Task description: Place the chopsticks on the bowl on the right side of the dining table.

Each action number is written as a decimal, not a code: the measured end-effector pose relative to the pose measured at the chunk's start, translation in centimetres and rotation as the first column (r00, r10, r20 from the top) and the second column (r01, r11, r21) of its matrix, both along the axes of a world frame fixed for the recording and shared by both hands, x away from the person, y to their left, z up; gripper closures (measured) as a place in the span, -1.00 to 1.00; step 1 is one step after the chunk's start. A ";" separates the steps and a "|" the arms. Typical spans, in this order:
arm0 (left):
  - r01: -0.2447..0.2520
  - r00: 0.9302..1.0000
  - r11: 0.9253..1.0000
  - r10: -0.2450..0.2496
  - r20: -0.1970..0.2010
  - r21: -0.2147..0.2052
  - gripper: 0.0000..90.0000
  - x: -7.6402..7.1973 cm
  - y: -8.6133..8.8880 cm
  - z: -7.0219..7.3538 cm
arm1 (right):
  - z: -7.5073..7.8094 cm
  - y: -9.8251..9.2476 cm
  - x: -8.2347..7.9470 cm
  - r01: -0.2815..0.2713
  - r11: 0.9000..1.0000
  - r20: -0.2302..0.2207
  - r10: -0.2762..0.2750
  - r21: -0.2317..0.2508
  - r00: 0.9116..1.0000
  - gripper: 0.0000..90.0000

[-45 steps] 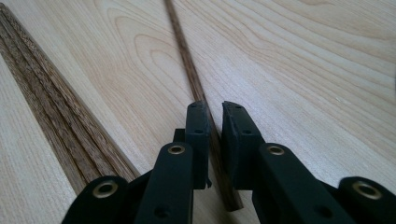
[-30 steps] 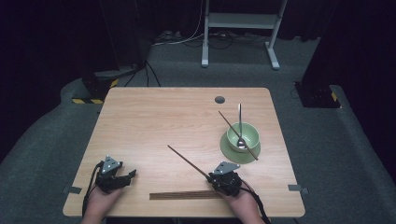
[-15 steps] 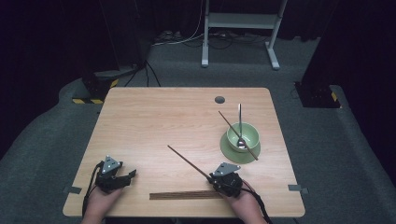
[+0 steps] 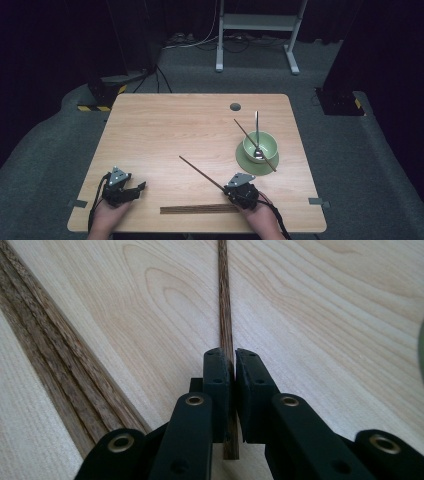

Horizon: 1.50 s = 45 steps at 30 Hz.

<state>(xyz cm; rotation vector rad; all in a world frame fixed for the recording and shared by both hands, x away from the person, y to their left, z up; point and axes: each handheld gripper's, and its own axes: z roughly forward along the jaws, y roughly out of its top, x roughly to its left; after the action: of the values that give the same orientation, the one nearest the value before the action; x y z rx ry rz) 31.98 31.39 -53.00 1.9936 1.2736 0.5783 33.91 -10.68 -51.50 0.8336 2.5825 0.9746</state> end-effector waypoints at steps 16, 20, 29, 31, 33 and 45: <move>-0.010 1.000 1.000 0.010 0.004 0.008 -0.36 0.0 -0.1 0.0 | 2.5 -1.8 0.0 0.025 0.997 0.085 -0.032 0.078 0.996 0.88; -0.009 1.000 1.000 0.009 0.000 0.003 -0.35 0.0 0.0 0.0 | 2.8 -2.0 -0.1 0.029 0.995 0.096 -0.038 0.093 0.995 0.87; -0.008 1.000 1.000 0.008 0.002 0.007 -0.35 0.0 0.0 0.0 | 3.5 -2.5 -0.2 0.031 0.993 0.114 -0.045 0.116 0.992 0.87; -0.008 1.000 1.000 0.008 0.002 0.006 -0.34 0.0 0.0 0.0 | 3.7 -2.7 -0.2 0.036 0.991 0.119 -0.051 0.126 0.992 0.87; -0.007 1.000 1.000 0.007 0.001 0.004 -0.34 0.0 0.0 0.0 | 3.9 -2.9 -0.2 0.037 0.991 0.126 -0.054 0.132 0.991 0.88; -0.007 1.000 1.000 0.007 0.002 0.005 -0.34 0.0 0.0 0.0 | 4.8 -4.6 0.0 0.079 0.982 0.157 -0.106 0.170 0.982 0.87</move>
<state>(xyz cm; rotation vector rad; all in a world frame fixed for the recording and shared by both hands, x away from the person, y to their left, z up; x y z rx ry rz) 31.98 31.42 -52.99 1.9929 1.2792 0.5867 33.88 -15.28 -46.71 0.8655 2.3274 1.1862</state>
